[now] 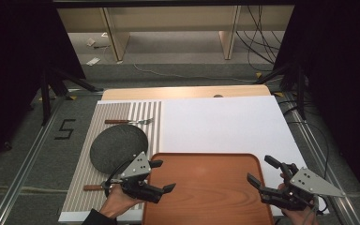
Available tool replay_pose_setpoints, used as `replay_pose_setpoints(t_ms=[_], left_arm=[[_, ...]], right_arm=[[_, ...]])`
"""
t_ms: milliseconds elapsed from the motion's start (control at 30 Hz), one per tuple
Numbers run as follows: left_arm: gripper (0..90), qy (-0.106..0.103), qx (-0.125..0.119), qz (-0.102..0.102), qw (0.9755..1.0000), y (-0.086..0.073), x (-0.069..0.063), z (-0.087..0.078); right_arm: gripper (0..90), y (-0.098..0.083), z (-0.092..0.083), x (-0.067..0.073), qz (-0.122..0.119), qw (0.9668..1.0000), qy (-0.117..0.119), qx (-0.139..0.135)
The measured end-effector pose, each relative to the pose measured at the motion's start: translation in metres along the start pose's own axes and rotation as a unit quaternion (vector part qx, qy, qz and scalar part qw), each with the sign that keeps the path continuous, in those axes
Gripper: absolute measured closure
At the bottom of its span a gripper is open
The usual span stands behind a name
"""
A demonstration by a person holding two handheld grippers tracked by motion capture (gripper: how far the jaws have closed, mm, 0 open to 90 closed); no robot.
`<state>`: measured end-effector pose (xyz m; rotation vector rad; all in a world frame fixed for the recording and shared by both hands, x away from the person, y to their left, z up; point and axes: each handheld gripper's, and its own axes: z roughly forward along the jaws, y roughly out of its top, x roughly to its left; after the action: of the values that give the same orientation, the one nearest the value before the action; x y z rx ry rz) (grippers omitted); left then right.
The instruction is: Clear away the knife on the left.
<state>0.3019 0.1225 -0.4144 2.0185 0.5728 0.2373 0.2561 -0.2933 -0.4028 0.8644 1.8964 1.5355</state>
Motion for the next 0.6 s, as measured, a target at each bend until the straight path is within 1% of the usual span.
replay_pose_setpoints(t_ms=[33, 67, 100, 133, 167, 200, 233, 267, 300, 333, 367, 400, 467, 500, 567, 600], left_arm=[[15.8, 0.003, 0.016, 0.006, 0.9999, 0.000, 0.002, -0.001], [15.8, 0.006, 0.021, 0.011, 0.9997, 0.000, 0.002, -0.001], [15.8, 0.006, 0.021, 0.011, 0.9997, 0.000, 0.002, -0.001], [16.0, 0.006, 0.030, 0.016, 0.9994, 0.000, 0.004, -0.002], [16.0, 0.009, 0.045, 0.021, 0.9987, 0.000, 0.006, -0.004], [16.0, 0.011, 0.051, 0.022, 0.9984, -0.001, 0.007, -0.005], [16.0, 0.011, 0.051, 0.022, 0.9984, -0.001, 0.007, -0.005], [16.0, 0.012, 0.069, 0.026, 0.9972, -0.002, 0.009, -0.007], [16.0, 0.014, 0.076, 0.028, 0.9966, -0.003, 0.010, -0.008], [16.0, 0.014, 0.076, 0.028, 0.9966, -0.003, 0.010, -0.008], [16.0, 0.015, 0.085, 0.028, 0.9959, -0.004, 0.011, -0.009], [16.1, 0.014, 0.102, 0.032, 0.9942, -0.005, 0.013, -0.013], [16.1, 0.020, 0.119, 0.038, 0.9920, -0.006, 0.014, -0.017], [16.0, 0.018, 0.126, 0.040, 0.9911, -0.006, 0.015, -0.019], [16.0, 0.014, 0.130, 0.041, 0.9906, -0.007, 0.016, -0.022], [16.0, 0.015, 0.139, 0.042, 0.9892, -0.009, 0.018, -0.026]], right_arm=[[20.1, 0.000, 0.000, 0.000, 0.000, 1.0000, 0.000, 0.000], [20.1, 0.000, 0.000, 0.000, 0.000, 1.0000, -0.001, 0.000], [20.1, 0.000, 0.000, 0.000, 0.000, 1.0000, -0.001, 0.000], [20.1, 0.000, 0.000, 0.000, -0.001, 1.0000, -0.001, 0.002], [20.1, 0.000, 0.000, 0.000, 0.000, 1.0000, 0.000, 0.000], [20.1, 0.000, 0.000, 0.000, 0.000, 1.0000, 0.000, 0.002], [20.1, -0.001, 0.001, 0.000, 0.000, 1.0000, 0.000, 0.001], [20.1, -0.001, 0.001, 0.000, 0.001, 1.0000, 0.000, 0.003], [20.1, -0.001, 0.001, 0.000, 0.001, 1.0000, 0.000, 0.003], [20.1, -0.001, 0.001, 0.000, 0.001, 1.0000, 0.000, 0.003], [20.1, -0.001, 0.001, 0.000, 0.001, 1.0000, 0.000, 0.003], [20.1, -0.001, 0.001, 0.000, 0.001, 1.0000, 0.000, 0.004], [20.1, -0.001, 0.001, 0.000, 0.001, 1.0000, -0.001, 0.004], [20.1, -0.001, 0.001, 0.000, 0.001, 1.0000, -0.001, 0.004], [20.1, -0.001, 0.001, 0.000, 0.001, 1.0000, -0.002, 0.004], [20.1, -0.001, 0.001, 0.000, 0.001, 1.0000, -0.002, 0.004]])
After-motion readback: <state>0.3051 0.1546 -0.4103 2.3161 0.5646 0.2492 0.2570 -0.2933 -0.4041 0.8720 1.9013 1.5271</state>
